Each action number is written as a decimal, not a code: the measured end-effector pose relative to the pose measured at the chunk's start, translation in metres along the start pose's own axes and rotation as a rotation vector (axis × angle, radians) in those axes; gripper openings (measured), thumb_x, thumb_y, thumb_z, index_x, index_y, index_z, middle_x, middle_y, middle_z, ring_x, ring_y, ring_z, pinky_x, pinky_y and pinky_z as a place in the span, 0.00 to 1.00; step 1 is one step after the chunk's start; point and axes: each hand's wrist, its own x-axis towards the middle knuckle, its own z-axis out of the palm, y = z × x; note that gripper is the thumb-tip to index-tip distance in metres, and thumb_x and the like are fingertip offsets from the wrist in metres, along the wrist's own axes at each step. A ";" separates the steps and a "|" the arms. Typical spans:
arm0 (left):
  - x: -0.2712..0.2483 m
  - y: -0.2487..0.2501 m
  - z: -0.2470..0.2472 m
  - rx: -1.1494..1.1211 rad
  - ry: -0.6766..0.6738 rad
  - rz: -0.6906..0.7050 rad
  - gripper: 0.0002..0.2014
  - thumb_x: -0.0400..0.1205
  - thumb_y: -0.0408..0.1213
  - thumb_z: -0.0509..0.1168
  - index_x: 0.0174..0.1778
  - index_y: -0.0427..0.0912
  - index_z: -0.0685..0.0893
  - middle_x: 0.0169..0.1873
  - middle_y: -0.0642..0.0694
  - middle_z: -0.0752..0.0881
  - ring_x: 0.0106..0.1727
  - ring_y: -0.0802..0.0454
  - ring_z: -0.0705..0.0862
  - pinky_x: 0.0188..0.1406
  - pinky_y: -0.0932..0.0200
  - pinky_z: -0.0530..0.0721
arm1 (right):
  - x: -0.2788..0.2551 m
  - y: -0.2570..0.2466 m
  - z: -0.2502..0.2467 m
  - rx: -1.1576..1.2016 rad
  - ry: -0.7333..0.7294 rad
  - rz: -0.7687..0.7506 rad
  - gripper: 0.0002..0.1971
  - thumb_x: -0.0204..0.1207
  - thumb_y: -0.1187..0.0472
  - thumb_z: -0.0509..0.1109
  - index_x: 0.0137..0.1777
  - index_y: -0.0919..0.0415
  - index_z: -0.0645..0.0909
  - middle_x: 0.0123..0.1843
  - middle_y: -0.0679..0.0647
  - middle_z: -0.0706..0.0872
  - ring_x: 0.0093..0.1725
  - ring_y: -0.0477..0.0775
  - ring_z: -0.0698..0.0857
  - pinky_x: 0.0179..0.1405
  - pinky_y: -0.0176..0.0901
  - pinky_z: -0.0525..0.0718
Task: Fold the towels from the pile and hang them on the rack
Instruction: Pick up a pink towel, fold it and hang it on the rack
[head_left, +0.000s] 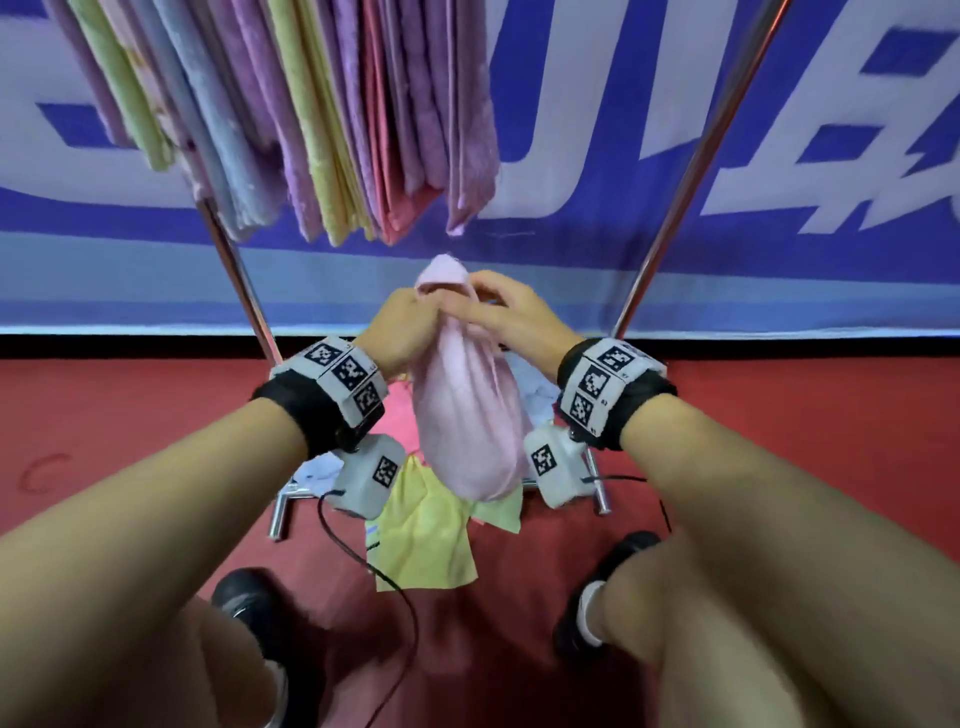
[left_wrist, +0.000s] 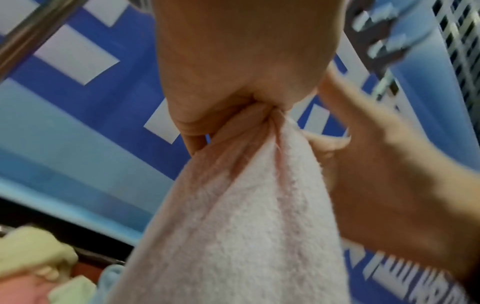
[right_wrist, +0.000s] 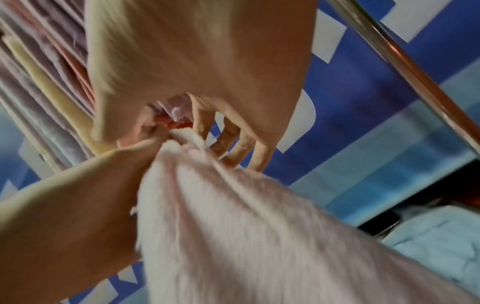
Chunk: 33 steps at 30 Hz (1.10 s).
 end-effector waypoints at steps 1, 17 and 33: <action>-0.003 0.001 -0.002 -0.088 0.018 -0.031 0.27 0.82 0.60 0.55 0.51 0.42 0.90 0.53 0.40 0.92 0.56 0.46 0.90 0.56 0.49 0.87 | -0.003 0.004 0.004 0.019 0.016 -0.049 0.15 0.75 0.51 0.82 0.57 0.58 0.89 0.47 0.47 0.91 0.48 0.41 0.86 0.53 0.37 0.84; 0.008 -0.020 -0.049 -0.351 0.182 -0.127 0.10 0.85 0.41 0.68 0.48 0.39 0.92 0.42 0.43 0.93 0.42 0.50 0.90 0.41 0.55 0.88 | 0.010 0.003 -0.020 -0.260 0.516 -0.129 0.15 0.80 0.48 0.71 0.47 0.59 0.91 0.32 0.44 0.87 0.39 0.47 0.83 0.49 0.52 0.86; -0.015 -0.004 -0.013 -0.265 -0.227 -0.178 0.13 0.72 0.33 0.71 0.52 0.38 0.90 0.45 0.41 0.92 0.46 0.47 0.90 0.61 0.43 0.86 | 0.007 -0.009 0.007 -0.323 0.133 -0.139 0.15 0.78 0.39 0.75 0.42 0.49 0.94 0.38 0.45 0.94 0.41 0.39 0.87 0.46 0.42 0.85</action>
